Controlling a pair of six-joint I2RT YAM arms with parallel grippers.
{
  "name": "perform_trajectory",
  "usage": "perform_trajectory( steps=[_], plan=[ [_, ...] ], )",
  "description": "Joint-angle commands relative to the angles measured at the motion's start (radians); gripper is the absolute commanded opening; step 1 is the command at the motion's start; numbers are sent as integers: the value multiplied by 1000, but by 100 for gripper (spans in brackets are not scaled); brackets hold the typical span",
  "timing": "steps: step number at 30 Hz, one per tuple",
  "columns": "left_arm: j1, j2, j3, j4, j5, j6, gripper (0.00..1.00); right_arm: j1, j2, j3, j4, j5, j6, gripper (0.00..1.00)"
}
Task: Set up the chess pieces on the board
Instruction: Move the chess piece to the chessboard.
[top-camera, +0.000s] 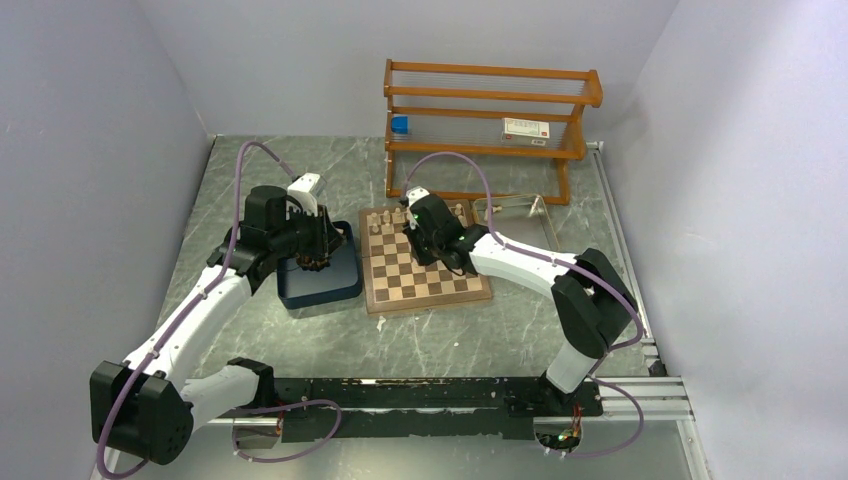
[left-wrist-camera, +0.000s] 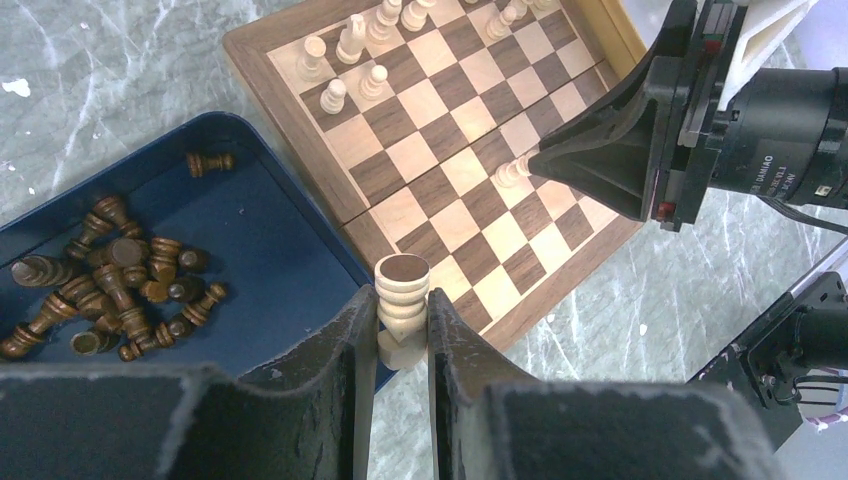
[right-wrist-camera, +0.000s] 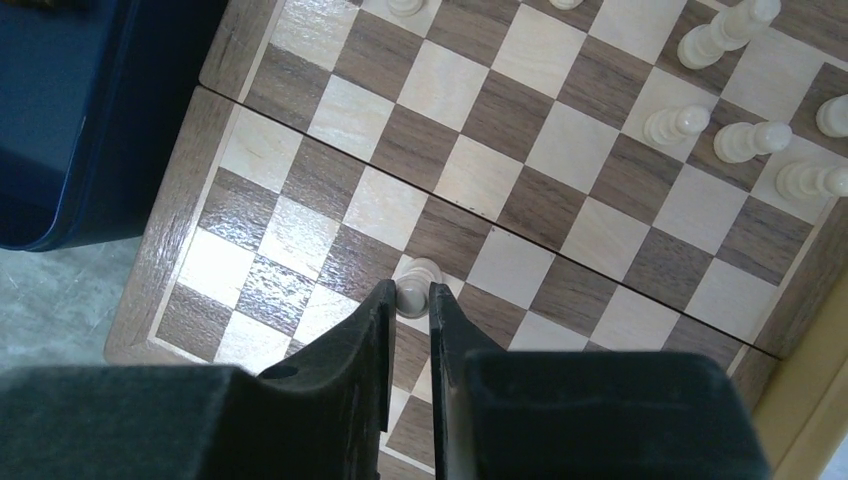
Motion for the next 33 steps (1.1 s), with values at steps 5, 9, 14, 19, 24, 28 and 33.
perform_trajectory(
  steps=[5,9,14,19,24,28,33],
  plan=[
    [9,-22,-1,0,-19,14,25,-17,-7,53,-4,44,-6,10],
    [11,-22,-3,1,-19,13,25,-43,9,73,17,28,-2,9],
    [9,-23,-2,1,-18,15,25,-76,57,130,20,14,-3,8],
    [9,-26,-1,2,-19,15,25,-105,112,219,4,29,-15,7],
    [10,-29,-1,2,-18,16,25,-137,186,321,-48,63,-30,7],
    [9,-30,-1,2,-19,17,25,-154,223,369,-73,64,-29,7],
    [9,-33,-1,2,-18,17,25,-165,269,414,-94,59,-28,7]
  ],
)
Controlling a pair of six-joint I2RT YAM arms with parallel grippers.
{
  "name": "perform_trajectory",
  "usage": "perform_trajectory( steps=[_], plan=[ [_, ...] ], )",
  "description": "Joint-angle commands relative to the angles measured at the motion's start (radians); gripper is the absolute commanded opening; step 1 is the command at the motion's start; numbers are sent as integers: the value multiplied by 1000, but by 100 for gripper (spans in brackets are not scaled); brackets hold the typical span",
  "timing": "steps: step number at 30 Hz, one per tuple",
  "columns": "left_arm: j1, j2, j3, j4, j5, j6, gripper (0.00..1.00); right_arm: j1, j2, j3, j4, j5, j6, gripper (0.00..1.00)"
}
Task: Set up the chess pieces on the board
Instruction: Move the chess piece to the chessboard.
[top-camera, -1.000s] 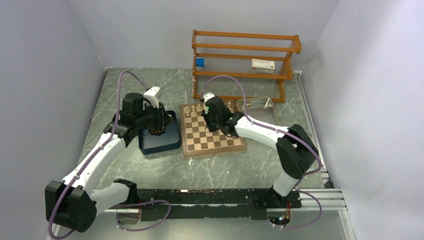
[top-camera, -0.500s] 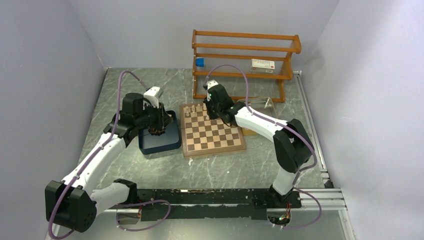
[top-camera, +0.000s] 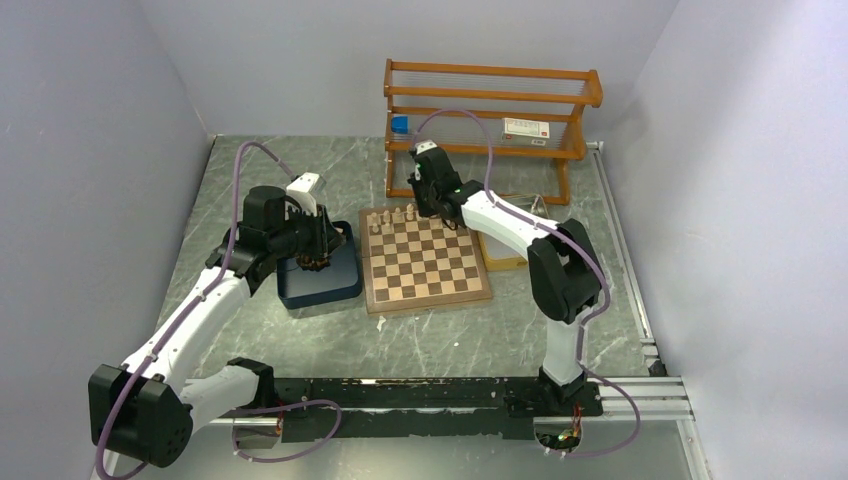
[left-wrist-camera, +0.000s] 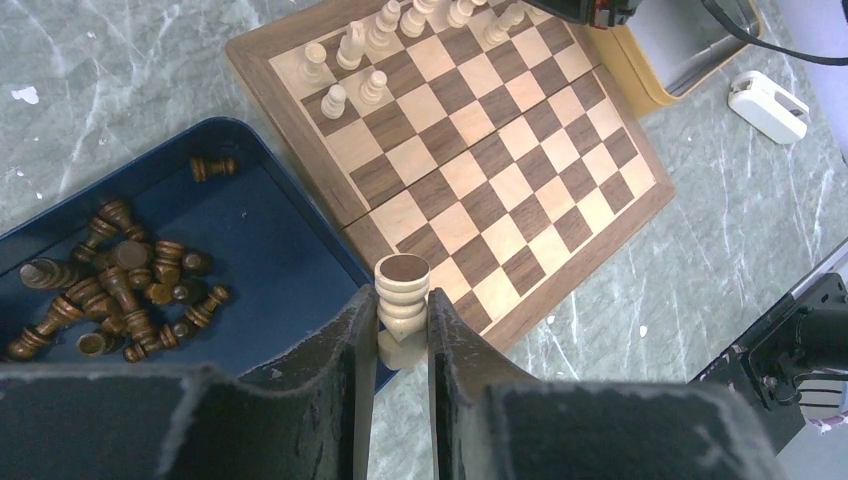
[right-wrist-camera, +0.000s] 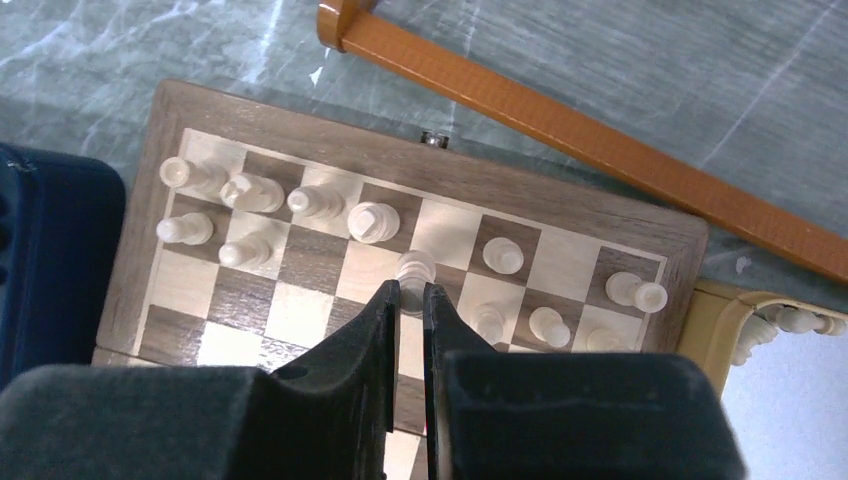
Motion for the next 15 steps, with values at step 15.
perform_trajectory(
  steps=[15],
  plan=[
    [9,-30,-2,2,-15,14,25,-22,133,119,-56,19,-12,7]
  ],
)
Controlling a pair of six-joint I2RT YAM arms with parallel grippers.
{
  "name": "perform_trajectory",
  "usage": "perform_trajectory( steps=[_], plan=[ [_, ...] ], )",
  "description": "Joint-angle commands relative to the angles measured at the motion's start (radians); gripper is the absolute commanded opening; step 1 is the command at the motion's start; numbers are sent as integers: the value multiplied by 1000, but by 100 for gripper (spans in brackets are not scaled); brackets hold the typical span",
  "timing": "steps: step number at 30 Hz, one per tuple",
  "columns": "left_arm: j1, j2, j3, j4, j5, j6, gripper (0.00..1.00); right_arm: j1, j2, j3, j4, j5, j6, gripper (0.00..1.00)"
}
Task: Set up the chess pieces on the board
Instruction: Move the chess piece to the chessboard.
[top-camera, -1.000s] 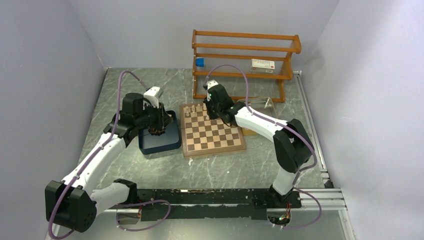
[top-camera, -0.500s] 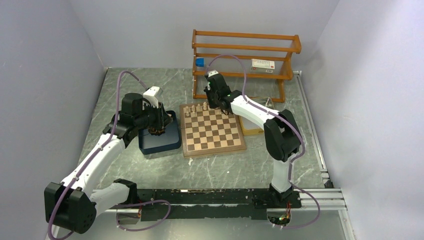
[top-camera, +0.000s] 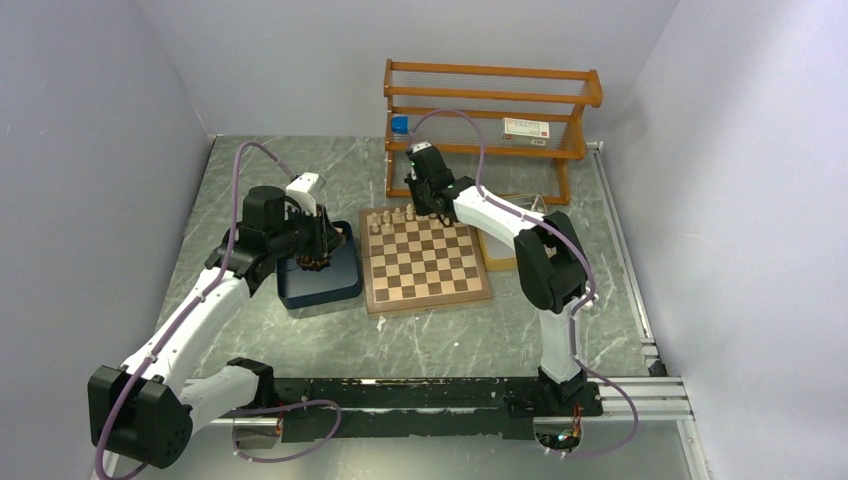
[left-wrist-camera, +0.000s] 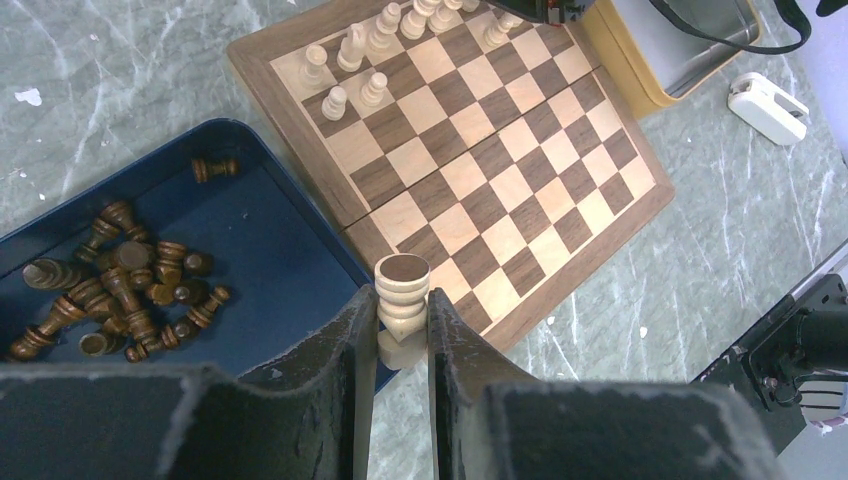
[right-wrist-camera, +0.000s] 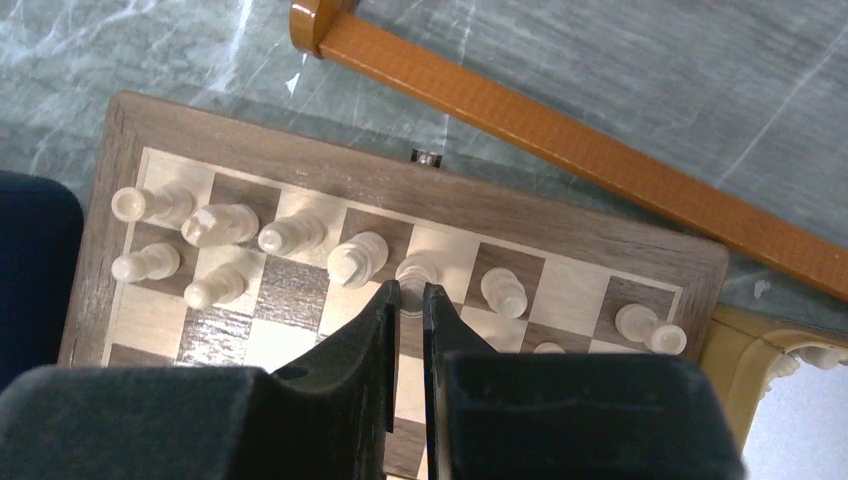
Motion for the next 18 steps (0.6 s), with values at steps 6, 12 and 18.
perform_trajectory(
  steps=[6,12,18],
  plan=[
    [10,-29,-2,2,-17,14,25,-12,51,53,-44,36,-8,7],
    [10,-29,-3,5,-12,13,25,-13,57,61,-58,66,-13,7],
    [9,-27,-2,5,-12,14,25,-17,66,73,-63,48,-12,7]
  ],
)
